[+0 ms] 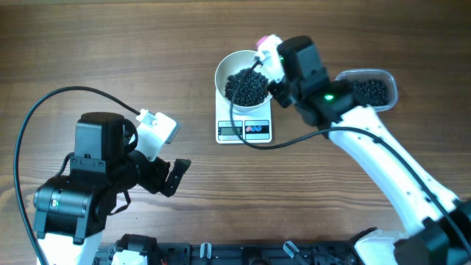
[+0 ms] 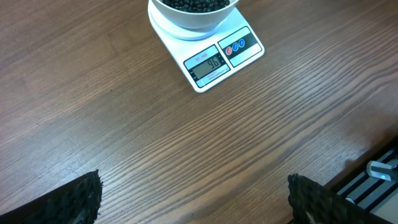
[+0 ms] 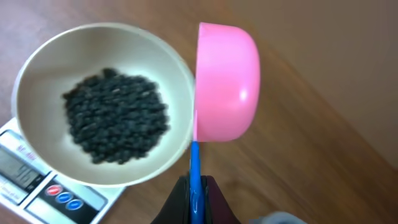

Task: Scoop item into bowl and weigh 150g on scale
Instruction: 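Move the empty scoop with the right gripper back to the bean tub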

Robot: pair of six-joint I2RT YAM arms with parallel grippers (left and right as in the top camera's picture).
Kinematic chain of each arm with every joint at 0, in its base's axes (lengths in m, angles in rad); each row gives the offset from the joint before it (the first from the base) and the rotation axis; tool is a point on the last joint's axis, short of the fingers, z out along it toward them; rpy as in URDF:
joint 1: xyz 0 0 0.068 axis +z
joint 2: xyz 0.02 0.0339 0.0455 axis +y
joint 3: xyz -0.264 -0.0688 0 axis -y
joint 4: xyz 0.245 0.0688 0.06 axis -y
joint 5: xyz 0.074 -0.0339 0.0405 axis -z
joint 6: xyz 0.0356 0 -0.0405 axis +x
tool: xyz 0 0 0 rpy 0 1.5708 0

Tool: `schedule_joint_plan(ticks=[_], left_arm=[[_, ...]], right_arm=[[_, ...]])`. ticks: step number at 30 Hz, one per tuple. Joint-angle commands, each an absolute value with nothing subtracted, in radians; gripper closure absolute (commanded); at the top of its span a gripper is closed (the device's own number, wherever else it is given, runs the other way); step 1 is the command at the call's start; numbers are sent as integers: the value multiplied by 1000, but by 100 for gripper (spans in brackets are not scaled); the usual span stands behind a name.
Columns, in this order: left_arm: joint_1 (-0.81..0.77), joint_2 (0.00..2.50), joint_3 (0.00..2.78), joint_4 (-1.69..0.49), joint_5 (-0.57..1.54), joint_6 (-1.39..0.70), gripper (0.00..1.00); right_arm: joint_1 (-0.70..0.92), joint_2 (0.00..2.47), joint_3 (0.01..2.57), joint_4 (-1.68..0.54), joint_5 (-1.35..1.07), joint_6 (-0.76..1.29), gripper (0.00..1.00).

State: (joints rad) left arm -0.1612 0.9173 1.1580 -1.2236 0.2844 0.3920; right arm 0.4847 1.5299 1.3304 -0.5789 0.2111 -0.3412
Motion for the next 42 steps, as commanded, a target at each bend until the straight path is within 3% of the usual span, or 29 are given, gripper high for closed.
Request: schedule_joint_plan(ticks=[1, 5, 11, 42], left_arm=[[-154, 916, 1173, -1221, 279, 412, 0], [-154, 916, 1173, -1221, 279, 412, 0], [-154, 916, 1173, -1221, 279, 412, 0], [-154, 916, 1173, -1221, 279, 412, 0]], right_arm=[[377, 1420, 1358, -601, 247, -220, 96], [197, 1420, 1357, -604, 242, -84, 96], [46, 1483, 1356, -562, 104, -43, 96], [-13, 1499, 1358, -742, 43, -113, 96]])
